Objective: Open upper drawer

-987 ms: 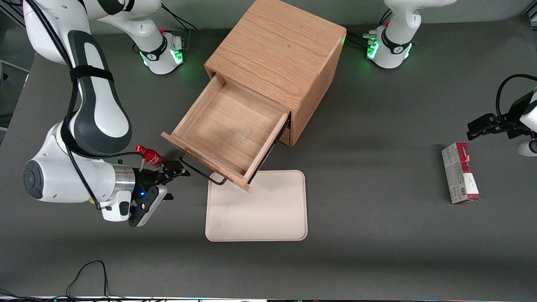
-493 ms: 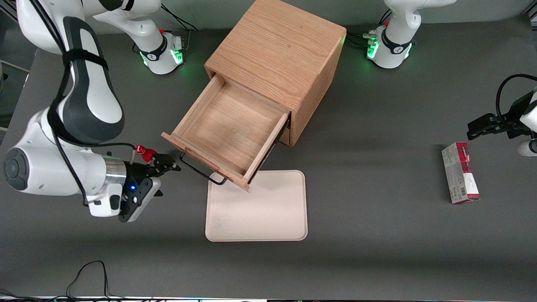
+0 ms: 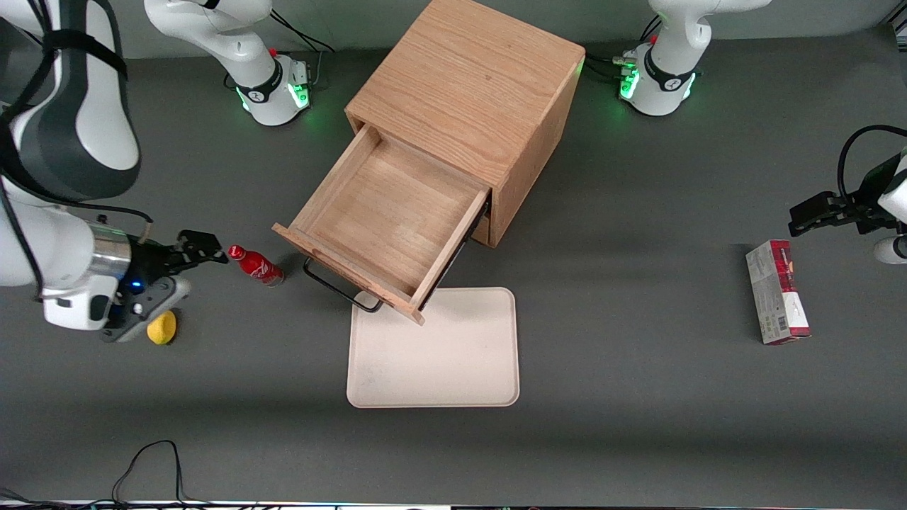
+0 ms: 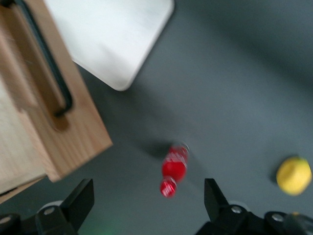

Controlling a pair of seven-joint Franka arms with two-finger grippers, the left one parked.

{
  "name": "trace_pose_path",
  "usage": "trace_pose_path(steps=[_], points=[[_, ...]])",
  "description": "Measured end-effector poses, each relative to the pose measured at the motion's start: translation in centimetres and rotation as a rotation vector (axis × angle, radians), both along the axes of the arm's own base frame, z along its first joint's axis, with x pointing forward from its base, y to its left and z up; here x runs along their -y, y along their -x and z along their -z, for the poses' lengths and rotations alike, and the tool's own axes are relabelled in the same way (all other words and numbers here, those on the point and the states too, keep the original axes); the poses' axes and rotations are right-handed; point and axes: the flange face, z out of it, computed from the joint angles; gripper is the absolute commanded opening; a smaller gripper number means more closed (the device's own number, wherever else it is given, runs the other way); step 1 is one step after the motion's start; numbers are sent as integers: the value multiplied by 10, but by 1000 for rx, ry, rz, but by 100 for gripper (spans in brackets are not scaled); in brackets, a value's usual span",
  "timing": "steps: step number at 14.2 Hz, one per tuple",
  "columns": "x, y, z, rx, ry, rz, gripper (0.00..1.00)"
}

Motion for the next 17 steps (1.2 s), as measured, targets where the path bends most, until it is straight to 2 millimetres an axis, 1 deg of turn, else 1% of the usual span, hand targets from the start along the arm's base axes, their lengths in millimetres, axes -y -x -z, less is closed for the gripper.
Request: trace_pose_path(steps=[1,2,3,5,7,10,14,17], points=[[13,4,-1,-10,22,63,100],[22,8,-2,-18,51,122,100],[25,10,-2,-26,80,166,100],[24,11,0,-39,115,265,100],[23,12,2,-54,128,319,100],[23,13,2,-58,132,332,100],[22,14,-3,-51,130,334,100],[18,15,-4,-50,139,358,100]])
